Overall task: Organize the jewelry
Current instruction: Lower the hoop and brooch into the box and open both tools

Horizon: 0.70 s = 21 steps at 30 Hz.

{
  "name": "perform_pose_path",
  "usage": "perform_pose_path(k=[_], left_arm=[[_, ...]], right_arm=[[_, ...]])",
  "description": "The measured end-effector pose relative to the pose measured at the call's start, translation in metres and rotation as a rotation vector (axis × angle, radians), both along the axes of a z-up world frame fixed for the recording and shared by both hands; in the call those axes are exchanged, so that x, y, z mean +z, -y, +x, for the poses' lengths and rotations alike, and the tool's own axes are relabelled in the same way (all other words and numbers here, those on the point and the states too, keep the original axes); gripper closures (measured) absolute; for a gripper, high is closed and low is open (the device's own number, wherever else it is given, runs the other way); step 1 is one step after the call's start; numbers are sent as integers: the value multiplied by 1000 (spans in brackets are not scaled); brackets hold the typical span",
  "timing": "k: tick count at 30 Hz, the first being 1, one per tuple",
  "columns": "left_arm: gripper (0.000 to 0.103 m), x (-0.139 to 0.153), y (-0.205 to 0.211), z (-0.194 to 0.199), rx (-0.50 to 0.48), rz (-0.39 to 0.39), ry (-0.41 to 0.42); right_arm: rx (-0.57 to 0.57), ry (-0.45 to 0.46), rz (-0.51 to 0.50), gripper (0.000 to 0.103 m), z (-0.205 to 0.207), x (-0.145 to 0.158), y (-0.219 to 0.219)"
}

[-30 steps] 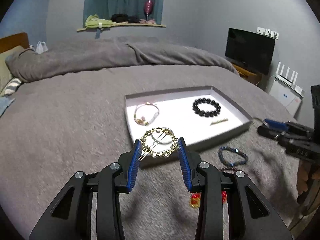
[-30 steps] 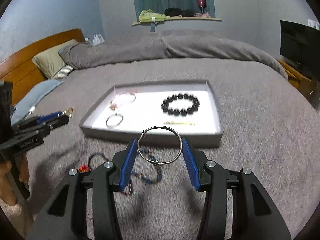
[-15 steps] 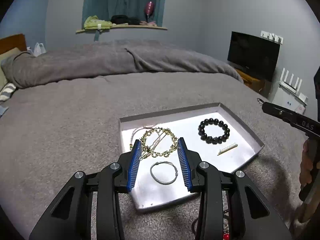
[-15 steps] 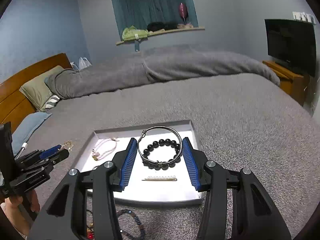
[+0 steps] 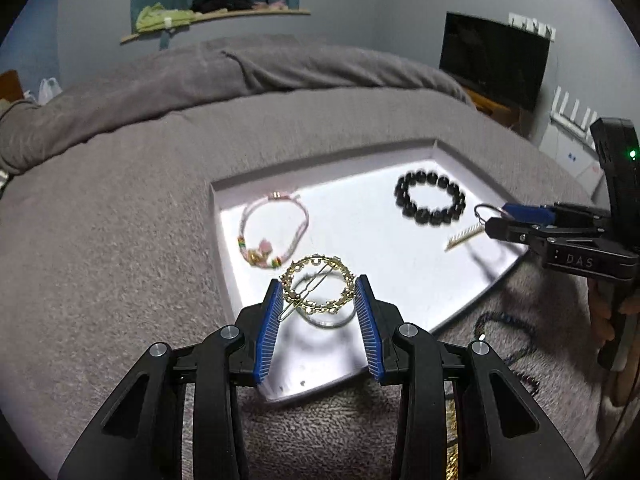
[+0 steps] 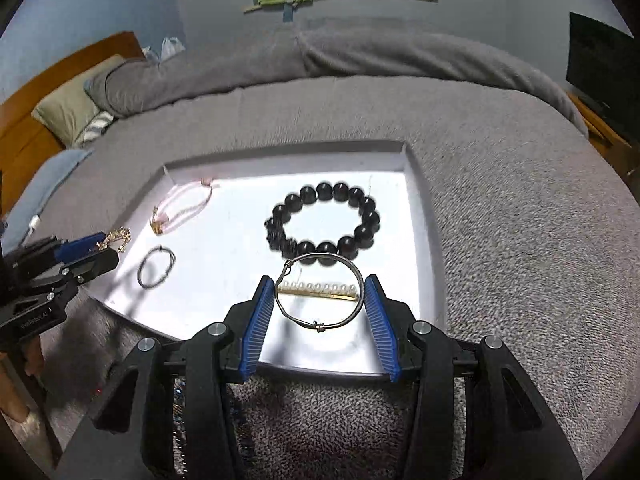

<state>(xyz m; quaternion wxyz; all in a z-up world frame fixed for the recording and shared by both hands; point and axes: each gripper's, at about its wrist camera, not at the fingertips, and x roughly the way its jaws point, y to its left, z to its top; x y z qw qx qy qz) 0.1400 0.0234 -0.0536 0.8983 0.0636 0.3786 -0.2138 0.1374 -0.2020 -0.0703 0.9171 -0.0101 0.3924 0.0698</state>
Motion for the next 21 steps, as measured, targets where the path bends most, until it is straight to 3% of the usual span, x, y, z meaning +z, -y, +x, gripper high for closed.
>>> perform_pose_path(k=[14,21], left_arm=[[64,-27,5,5,-4,96,-113],[64,-31,0,7,3,89,-130]], right_arm=[[10,-77,-65,56,5,-18,-9],[-21,-83,-80,56,5,-19,-3]])
